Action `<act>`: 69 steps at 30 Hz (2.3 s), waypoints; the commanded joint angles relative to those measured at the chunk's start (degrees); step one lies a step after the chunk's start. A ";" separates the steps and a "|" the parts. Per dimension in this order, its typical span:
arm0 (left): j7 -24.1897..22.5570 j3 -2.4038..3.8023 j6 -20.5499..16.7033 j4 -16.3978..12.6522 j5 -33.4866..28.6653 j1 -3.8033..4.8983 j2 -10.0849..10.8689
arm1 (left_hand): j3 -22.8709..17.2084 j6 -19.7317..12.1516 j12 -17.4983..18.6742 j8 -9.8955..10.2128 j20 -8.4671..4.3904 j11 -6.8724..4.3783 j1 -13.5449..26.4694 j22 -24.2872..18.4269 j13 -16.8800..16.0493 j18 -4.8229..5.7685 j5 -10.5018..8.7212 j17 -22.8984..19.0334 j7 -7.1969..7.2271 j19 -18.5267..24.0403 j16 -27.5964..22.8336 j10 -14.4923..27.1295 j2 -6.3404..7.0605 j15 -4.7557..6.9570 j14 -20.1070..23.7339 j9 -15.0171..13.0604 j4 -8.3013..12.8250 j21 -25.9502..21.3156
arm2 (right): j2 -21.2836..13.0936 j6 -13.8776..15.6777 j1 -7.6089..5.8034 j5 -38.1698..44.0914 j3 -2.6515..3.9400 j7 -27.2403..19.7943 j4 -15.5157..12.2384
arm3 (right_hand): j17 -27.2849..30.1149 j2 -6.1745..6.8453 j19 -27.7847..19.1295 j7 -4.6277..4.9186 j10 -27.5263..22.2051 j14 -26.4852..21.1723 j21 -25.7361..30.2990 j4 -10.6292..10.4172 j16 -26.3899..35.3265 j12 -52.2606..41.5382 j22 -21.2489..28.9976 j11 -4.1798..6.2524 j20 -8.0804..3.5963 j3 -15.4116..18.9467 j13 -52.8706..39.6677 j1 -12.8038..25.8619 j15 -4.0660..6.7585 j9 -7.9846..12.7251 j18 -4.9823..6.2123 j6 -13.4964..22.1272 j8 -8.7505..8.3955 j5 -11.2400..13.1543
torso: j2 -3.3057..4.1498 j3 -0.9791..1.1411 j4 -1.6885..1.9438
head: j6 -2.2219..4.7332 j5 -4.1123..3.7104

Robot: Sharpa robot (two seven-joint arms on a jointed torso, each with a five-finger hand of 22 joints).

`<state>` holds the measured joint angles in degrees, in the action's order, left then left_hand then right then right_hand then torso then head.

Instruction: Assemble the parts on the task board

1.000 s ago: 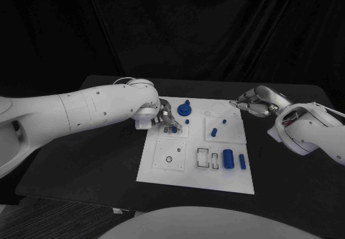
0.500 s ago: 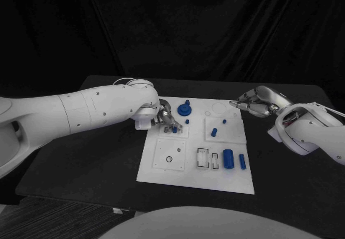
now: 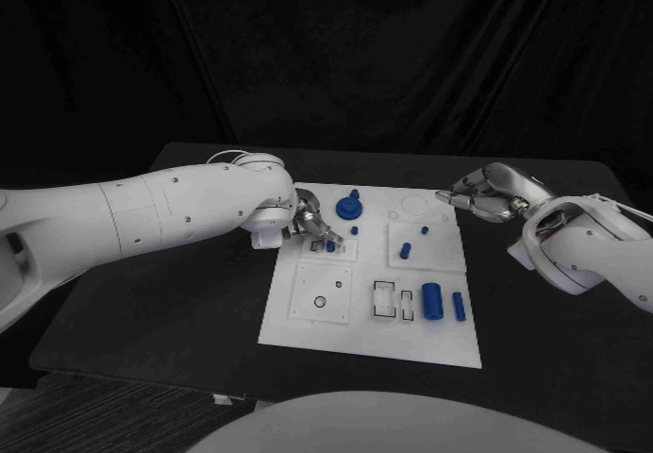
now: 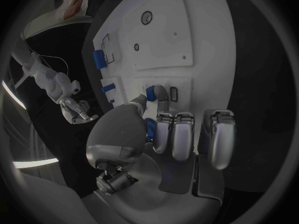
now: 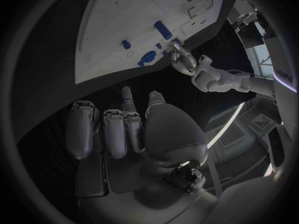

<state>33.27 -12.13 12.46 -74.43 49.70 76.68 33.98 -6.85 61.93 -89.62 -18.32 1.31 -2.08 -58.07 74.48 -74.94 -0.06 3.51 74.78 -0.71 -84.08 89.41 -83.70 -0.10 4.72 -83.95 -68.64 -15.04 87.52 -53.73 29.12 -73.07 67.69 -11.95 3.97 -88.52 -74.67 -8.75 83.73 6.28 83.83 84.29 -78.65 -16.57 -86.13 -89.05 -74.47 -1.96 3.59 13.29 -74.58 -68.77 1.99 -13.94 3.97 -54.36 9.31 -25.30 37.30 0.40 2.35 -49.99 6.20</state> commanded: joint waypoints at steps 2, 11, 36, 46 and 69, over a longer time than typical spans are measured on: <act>-1.43 0.00 -4.08 -1.15 0.02 0.27 0.85 | 2.05 -1.03 -0.38 -0.61 -0.51 -0.96 0.70 14.50 -15.06 -0.60 -0.66 15.22 -0.01 -4.53 0.59 -6.30 -0.68 1.02 -6.05 -1.66 -0.27 -0.07 | -0.14 -0.10 0.17 0.11 0.04 0.96 -0.08 | -8.16 -0.24 1.60 0.23 6.17 4.20 0.86 0.43 0.11 -0.95 -11.45 -0.05 0.41 1.05 -15.42 -1.13 0.10 0.53 -0.92 0.21 -0.55 -1.29 | 0.00 -0.01 0.00 | -0.01 0.14; -6.16 0.01 -9.07 -3.57 0.02 0.66 2.83 | 7.52 -1.57 -0.38 -0.25 -0.64 -0.94 5.57 14.55 -15.06 -0.58 -0.79 15.22 -0.10 -4.57 0.59 -6.30 0.01 1.08 -6.05 -2.38 -1.80 -0.04 | -0.20 -0.02 0.17 0.11 0.04 1.00 -0.10 | -8.16 -0.24 1.60 0.23 6.17 4.20 0.86 0.43 0.11 -0.95 -11.45 -0.05 0.41 1.05 -15.42 -1.13 0.10 0.53 -0.92 0.21 -0.55 -1.29 | -0.08 0.01 -0.01 | -0.01 -0.11; -6.67 0.01 -8.70 -8.41 3.40 5.98 9.05 | 9.37 -6.20 -0.38 2.56 0.11 0.07 -8.07 14.72 -15.06 -0.53 2.66 15.22 -1.31 -4.71 0.59 -6.30 -4.25 0.24 -6.05 -3.15 1.14 0.11 | -1.63 0.59 0.11 0.11 0.05 1.32 -1.82 | -8.21 -0.22 1.61 0.24 6.17 4.21 0.85 0.34 0.08 -0.95 -11.46 -0.06 0.41 1.10 -15.42 -1.19 0.10 0.54 -0.92 0.19 -0.54 -1.26 | -0.01 -0.01 -0.01 | -0.01 -0.69; -3.14 0.00 0.48 0.09 3.89 8.28 6.15 | 10.19 -9.73 -0.38 5.06 1.05 1.30 -7.53 15.00 -15.06 -0.32 0.02 15.22 -2.75 -5.15 0.59 -6.30 -4.70 -0.81 -6.05 -1.83 -0.33 0.92 | -1.47 0.37 0.11 0.11 0.05 1.41 -2.21 | -8.26 -0.21 1.61 0.24 6.17 4.22 0.86 0.34 0.05 -0.95 -11.46 -0.06 0.41 1.11 -15.42 -1.22 0.10 0.54 -0.92 0.19 -0.54 -1.26 | -0.02 0.01 -0.08 | -0.01 -0.75; -3.86 -0.01 1.17 9.39 3.95 5.44 -0.24 | 13.70 -7.35 -0.38 5.54 1.07 1.13 -3.71 14.94 -15.06 -0.37 -0.78 15.22 -2.47 -5.06 0.59 -6.30 -3.27 -0.71 -6.05 0.16 -1.57 0.72 | -1.04 -0.05 0.14 0.11 0.05 1.35 -2.06 | -8.25 -0.20 1.62 0.24 6.17 4.22 0.83 0.34 0.06 -0.95 -11.46 -0.06 0.41 1.11 -15.42 -1.24 0.10 0.55 -0.93 0.20 -0.54 -1.27 | 0.00 0.03 0.08 | -0.01 -0.73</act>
<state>30.26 -12.20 13.59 -65.21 53.60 82.25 33.90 4.57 54.26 -89.62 -13.74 2.36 -0.82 -63.04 74.48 -74.94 -0.07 3.50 74.78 -3.09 -83.87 89.41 -83.90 -3.70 3.97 -83.25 -69.20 -16.04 87.55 -54.71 29.14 -73.06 67.69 -11.94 4.38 -90.48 -74.68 -8.75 83.73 6.28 83.83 84.29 -78.65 -16.57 -86.13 -89.05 -74.47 -1.95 3.59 13.29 -74.57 -68.77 1.99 -13.93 3.97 -54.36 9.31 -25.30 37.35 0.39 2.40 -49.99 5.59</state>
